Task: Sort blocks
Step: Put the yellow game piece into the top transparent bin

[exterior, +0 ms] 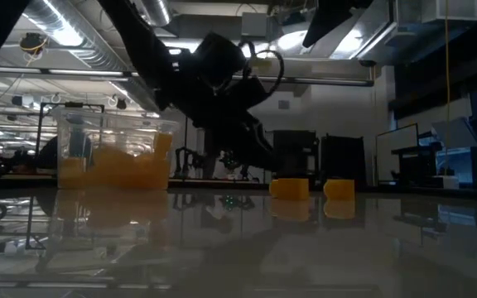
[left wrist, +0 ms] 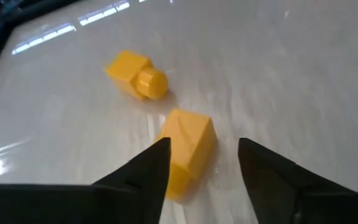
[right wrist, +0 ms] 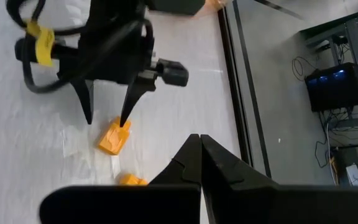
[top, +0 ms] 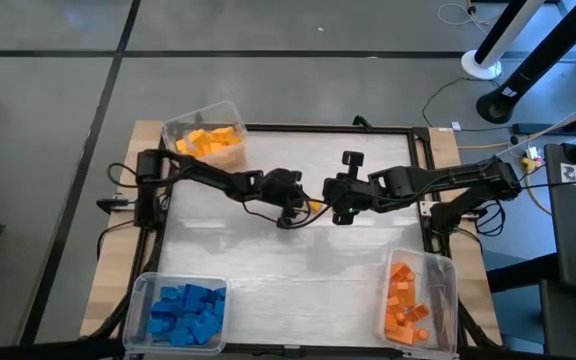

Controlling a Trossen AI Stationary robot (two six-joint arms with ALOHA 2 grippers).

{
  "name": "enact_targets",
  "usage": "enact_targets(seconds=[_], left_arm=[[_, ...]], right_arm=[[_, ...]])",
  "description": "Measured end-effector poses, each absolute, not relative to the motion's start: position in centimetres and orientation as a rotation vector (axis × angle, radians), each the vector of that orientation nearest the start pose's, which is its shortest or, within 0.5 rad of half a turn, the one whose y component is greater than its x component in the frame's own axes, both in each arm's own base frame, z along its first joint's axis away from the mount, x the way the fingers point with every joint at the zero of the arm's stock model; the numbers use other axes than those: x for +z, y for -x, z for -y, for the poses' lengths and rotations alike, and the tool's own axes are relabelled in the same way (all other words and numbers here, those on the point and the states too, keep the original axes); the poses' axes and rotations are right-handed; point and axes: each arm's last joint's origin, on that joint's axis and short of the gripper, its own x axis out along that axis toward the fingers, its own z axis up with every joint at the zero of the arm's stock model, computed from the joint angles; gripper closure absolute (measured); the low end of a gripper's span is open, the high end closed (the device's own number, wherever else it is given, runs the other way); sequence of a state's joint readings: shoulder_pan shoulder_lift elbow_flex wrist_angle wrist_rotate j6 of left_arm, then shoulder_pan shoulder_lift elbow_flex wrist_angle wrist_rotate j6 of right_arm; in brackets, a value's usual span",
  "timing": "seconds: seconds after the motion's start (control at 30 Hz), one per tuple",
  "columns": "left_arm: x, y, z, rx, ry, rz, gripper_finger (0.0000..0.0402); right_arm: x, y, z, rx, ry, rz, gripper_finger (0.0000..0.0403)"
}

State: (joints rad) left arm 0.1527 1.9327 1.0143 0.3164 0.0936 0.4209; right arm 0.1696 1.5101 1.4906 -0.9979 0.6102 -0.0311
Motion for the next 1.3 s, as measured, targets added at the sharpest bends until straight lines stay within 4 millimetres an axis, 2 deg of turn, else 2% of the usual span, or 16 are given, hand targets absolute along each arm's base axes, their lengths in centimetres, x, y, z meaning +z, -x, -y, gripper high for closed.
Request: enact_targets(seconds=[0.23, 0.4, 0.57, 0.9, 1.2, 1.3], left_arm=[[13.3, -39.7, -5.8, -0.02, -0.349, -0.601, 0.0166], [13.9, -40.1, -6.5, 0.048, -0.3, -0.584, 0.0147], [13.1, -40.1, -6.8, 0.015, -0.224, -0.602, 0.0149], [9.9, -40.6, -6.8, -0.053, -0.249, -0.619, 0.015], [9.2, -41.2, -7.4, -0.041, -0.21, -0.612, 0.0153], [9.2, -41.2, -7.3, -0.039, -0.209, -0.613, 0.0172]], right_arm=[[34.4, -29.7, -3.4, -0.387, 0.417, -0.954, 0.0402], [34.4, -29.7, -3.4, -0.387, 0.417, -0.954, 0.0402], [34.4, -29.7, -3.4, -0.387, 0.417, -0.954, 0.0402], [34.4, -29.7, -3.4, -0.375, 0.411, -0.956, 0.0402], [34.0, -30.0, -3.5, -0.36, 0.41, -0.974, 0.0402], [34.0, -30.0, -3.5, -0.359, 0.41, -0.976, 0.0402]])
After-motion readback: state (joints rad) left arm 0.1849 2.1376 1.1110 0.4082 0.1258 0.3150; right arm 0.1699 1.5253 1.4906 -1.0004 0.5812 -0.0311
